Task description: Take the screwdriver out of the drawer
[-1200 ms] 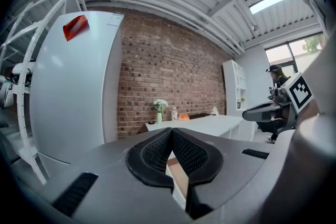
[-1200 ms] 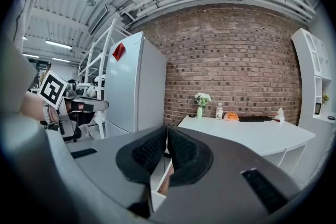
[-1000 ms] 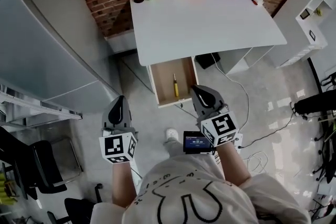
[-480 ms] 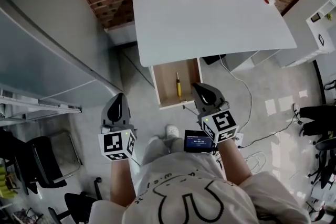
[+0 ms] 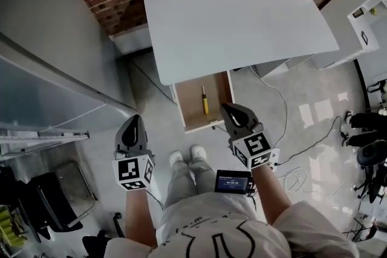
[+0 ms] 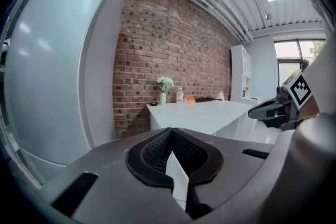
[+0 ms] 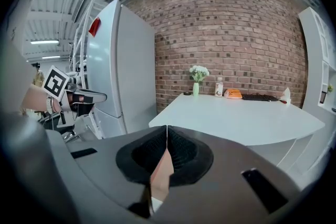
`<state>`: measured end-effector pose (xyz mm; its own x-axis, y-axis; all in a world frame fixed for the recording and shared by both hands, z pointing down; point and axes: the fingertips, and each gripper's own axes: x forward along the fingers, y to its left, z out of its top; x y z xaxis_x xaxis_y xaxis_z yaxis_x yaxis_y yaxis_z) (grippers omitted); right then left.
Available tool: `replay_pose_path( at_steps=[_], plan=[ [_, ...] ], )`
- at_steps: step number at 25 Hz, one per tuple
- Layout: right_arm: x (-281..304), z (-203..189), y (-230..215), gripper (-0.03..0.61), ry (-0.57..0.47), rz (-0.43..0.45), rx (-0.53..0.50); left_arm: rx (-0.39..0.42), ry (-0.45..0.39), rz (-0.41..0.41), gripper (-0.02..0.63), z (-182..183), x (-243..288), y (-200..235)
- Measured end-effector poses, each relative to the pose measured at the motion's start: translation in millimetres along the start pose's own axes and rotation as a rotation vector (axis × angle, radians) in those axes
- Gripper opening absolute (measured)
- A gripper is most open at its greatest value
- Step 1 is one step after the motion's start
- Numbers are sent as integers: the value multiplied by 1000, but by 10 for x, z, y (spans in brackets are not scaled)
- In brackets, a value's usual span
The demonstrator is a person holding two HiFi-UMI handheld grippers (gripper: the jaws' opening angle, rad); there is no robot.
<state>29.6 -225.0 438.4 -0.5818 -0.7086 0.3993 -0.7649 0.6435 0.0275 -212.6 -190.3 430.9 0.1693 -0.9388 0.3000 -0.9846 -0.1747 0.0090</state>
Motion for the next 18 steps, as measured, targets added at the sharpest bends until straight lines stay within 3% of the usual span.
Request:
replay_pose_path(
  at_steps=[6, 18],
  plan=[
    [337, -289, -116, 20, 42, -2, -4, -8, 51, -29, 12, -370, 424, 88],
    [1125, -1403, -215, 21, 165, 9, 83, -69, 174, -28, 12, -1461, 971, 261]
  ],
)
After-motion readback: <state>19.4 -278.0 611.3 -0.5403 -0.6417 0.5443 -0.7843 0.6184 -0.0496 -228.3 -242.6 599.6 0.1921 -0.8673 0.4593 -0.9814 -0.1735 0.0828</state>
